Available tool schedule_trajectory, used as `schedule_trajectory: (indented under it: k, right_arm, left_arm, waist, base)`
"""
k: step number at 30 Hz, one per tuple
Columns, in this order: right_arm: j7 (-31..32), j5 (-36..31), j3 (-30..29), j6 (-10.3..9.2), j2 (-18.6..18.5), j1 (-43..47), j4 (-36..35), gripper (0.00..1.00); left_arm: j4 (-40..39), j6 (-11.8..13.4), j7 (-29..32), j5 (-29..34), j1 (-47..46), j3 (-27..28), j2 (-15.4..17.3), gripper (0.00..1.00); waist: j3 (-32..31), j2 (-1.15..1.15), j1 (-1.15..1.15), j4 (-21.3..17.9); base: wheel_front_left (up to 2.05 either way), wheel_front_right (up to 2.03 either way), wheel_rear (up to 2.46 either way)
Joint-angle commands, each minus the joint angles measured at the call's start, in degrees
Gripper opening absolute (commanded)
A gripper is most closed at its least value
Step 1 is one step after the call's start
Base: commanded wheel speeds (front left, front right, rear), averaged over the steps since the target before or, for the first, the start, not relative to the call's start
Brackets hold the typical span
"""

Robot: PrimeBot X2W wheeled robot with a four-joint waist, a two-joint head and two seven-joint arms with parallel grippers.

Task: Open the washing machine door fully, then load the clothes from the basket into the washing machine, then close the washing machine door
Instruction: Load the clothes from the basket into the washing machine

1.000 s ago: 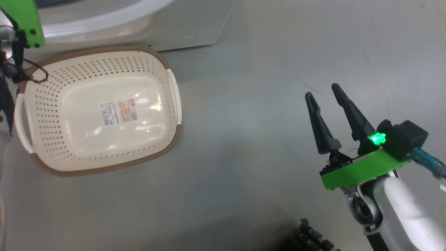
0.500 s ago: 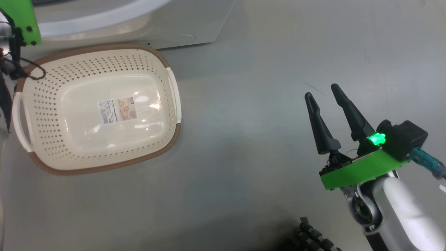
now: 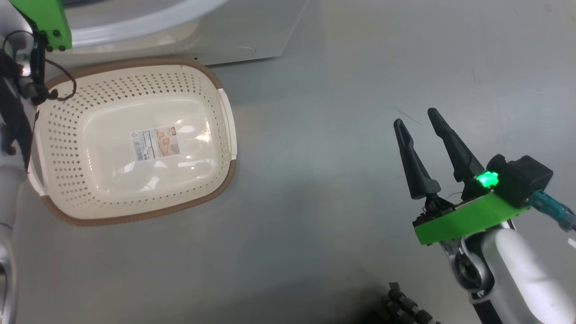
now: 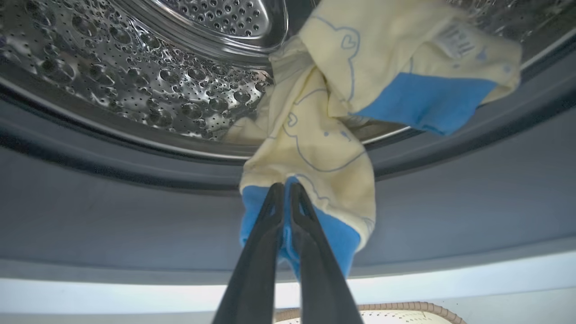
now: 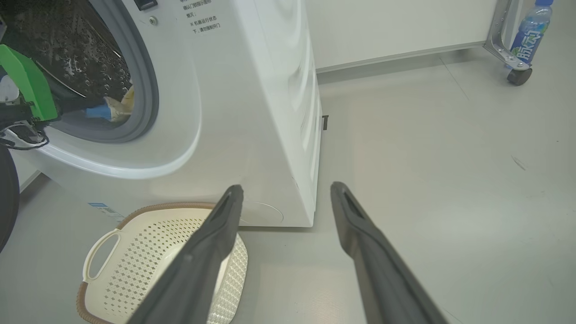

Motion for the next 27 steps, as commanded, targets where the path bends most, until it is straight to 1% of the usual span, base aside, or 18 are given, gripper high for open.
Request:
schedule_trajectory:
  k: [1, 2, 7, 12, 19, 27]
  right_arm:
    - [-0.5, 0.3, 0.9, -0.01, -0.5, 0.8, -1.6, 1.00]
    - [-0.5, 0.3, 0.9, -0.01, -0.5, 0.8, -1.6, 1.00]
    - [-0.5, 0.4, 1.0, -0.01, -0.4, 0.9, -1.7, 1.00]
    - [-0.5, 0.4, 1.3, -0.01, -0.3, 1.2, -1.6, 1.00]
    - [-0.5, 0.6, 1.7, -0.01, -0.1, 1.5, -1.6, 1.00]
    - [-0.5, 0.9, 2.0, -0.01, 0.3, 1.4, -1.7, 1.00]
  left_arm:
    - [-2.4, -0.4, -2.6, -0.1, -2.3, 1.1, 2.0, 0.00]
    - [-2.4, -0.4, -2.6, -0.1, -2.3, 1.1, 2.0, 0.00]
    - [-2.7, -1.3, -8.0, -0.4, -4.2, 1.4, 1.8, 0.00]
    - [-2.2, -1.3, -12.8, -0.3, -6.5, 1.8, 1.9, 0.00]
    - [0.2, -2.0, -14.6, -0.6, -9.8, 1.8, 2.2, 0.00]
    - [1.7, -2.6, -15.2, -0.3, -13.7, 1.0, 2.3, 0.00]
  waist:
    - [0.2, 0.00, 0.00, -0.1]
    - [0.2, 0.00, 0.00, -0.1]
    - [0.5, 0.00, 0.00, -0.5]
    - [0.8, 0.00, 0.00, -0.9]
    - [1.6, 0.00, 0.00, -1.6]
    - [4.5, 0.00, 0.00, -2.2]
  base:
    - [0.00, 0.00, 0.00]
    - [0.00, 0.00, 0.00]
    - [0.00, 0.00, 0.00]
    - [0.00, 0.00, 0.00]
    - [0.00, 0.00, 0.00]
    - [0.00, 0.00, 0.00]
